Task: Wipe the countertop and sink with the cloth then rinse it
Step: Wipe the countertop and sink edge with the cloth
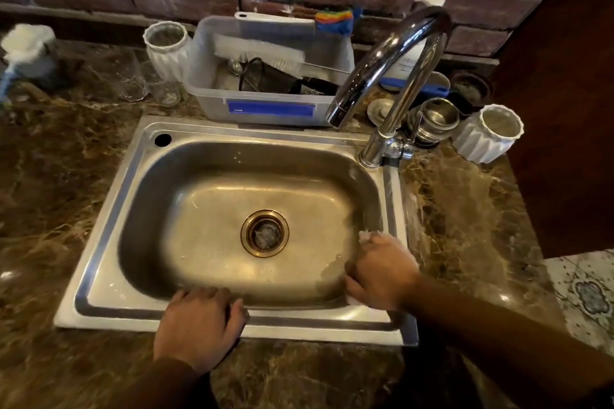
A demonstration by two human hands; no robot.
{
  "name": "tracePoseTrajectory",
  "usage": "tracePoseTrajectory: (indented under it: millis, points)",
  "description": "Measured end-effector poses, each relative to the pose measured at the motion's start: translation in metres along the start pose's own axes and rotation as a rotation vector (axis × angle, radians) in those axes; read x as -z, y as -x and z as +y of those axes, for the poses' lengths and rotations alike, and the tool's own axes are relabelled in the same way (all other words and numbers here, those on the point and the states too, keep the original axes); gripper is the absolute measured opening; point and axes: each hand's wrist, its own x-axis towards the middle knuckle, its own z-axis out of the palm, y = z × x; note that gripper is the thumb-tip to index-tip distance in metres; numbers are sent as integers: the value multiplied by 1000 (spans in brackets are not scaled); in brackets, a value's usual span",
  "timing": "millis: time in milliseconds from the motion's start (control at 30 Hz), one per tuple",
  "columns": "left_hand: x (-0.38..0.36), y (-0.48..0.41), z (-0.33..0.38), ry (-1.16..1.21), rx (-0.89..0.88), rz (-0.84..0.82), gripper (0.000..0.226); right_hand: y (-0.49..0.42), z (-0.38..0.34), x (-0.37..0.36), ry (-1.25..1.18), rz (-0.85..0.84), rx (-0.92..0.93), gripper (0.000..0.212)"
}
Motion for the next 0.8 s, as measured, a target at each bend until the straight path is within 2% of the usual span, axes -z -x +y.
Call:
tracePoseTrajectory:
  millis: [100,200,300,400,567,633,733,800]
  points:
    - [-2,-2,-2,-6,-7,-1,49,-31,40,16,155,36,57,67]
    - [-1,-2,-1,-3,-14,28,45,-75,80,31,242,-18,129,71]
    - [-2,-1,-2,23,11,26,54,-105,108,39,346,-97,235,70]
    - [-3,-1,-4,25,21,22,63,-107,105,36,397,-102,202,70]
    - [0,0,-1,35,11,9,62,-43,34,15,167,-39,-111,54]
    - [2,0,-1,34,14,-2,62,-5,-13,-4,29,71,-214,53]
    - [4,-1,0,39,16,-16,63,38,-67,-26,-352,292,-313,45]
    - [5,0,1,41,14,-18,62,54,-75,-40,-360,346,-311,39]
